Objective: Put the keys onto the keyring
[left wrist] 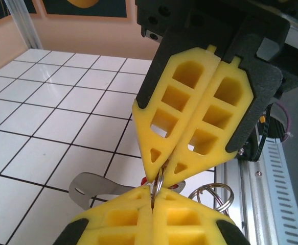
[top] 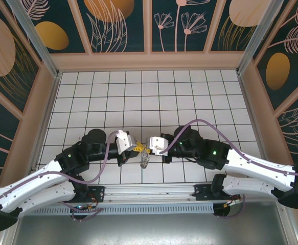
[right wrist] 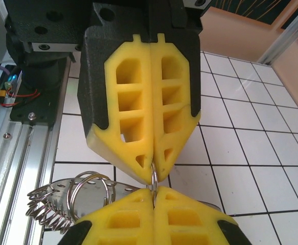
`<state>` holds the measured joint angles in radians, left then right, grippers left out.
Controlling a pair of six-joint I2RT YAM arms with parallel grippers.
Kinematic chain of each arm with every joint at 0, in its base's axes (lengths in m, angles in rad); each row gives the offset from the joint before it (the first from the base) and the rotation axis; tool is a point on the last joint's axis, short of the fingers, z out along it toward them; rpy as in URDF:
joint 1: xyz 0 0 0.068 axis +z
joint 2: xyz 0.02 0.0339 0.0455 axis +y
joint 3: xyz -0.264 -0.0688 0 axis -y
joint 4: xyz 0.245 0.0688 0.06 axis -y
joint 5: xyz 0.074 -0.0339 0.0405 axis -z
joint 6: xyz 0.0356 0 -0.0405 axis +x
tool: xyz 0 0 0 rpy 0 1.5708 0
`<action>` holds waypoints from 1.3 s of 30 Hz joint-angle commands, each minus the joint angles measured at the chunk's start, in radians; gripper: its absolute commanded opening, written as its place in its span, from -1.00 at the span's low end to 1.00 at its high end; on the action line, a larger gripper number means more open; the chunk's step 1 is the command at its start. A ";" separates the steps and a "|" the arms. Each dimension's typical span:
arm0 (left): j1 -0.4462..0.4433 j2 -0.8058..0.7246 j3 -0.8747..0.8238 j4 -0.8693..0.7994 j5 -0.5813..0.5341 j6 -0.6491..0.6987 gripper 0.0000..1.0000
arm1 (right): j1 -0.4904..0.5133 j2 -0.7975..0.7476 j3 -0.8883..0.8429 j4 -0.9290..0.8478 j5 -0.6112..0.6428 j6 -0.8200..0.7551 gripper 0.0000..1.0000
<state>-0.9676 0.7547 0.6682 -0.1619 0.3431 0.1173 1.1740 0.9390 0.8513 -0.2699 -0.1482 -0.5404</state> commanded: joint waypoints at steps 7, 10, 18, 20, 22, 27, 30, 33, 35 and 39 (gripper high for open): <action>0.001 -0.072 -0.026 0.108 0.033 -0.032 -1.00 | 0.006 -0.005 0.027 0.050 -0.006 -0.001 -0.86; 0.001 -0.112 -0.065 0.192 0.064 -0.061 -1.00 | 0.006 -0.026 0.004 0.078 -0.028 0.020 -0.71; 0.001 -0.152 -0.121 0.324 0.121 -0.088 -1.00 | 0.006 -0.064 -0.036 0.140 -0.080 0.061 -0.65; 0.001 -0.153 -0.131 0.345 0.128 -0.095 -1.00 | 0.006 -0.062 -0.040 0.151 -0.099 0.063 -0.64; 0.001 -0.155 -0.139 0.366 0.133 -0.100 -1.00 | 0.006 -0.061 -0.043 0.158 -0.108 0.066 -0.65; 0.001 -0.156 -0.155 0.402 0.128 -0.113 -1.00 | 0.006 -0.064 -0.047 0.161 -0.104 0.071 -0.76; 0.001 -0.164 -0.163 0.429 0.125 -0.116 -1.00 | 0.006 -0.067 -0.055 0.160 -0.099 0.071 -0.74; 0.001 -0.163 -0.175 0.464 0.134 -0.123 -1.00 | 0.006 -0.072 -0.071 0.185 -0.106 0.074 -0.72; 0.001 -0.157 -0.183 0.484 0.140 -0.127 -1.00 | 0.007 -0.078 -0.083 0.212 -0.111 0.074 -0.73; 0.001 -0.134 -0.176 0.461 0.130 -0.125 -1.00 | 0.006 -0.093 -0.095 0.244 -0.104 0.073 -0.90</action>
<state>-0.9672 0.6136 0.4831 0.2066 0.4488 0.0086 1.1778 0.8616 0.7700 -0.0963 -0.2375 -0.4850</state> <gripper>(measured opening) 0.045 0.072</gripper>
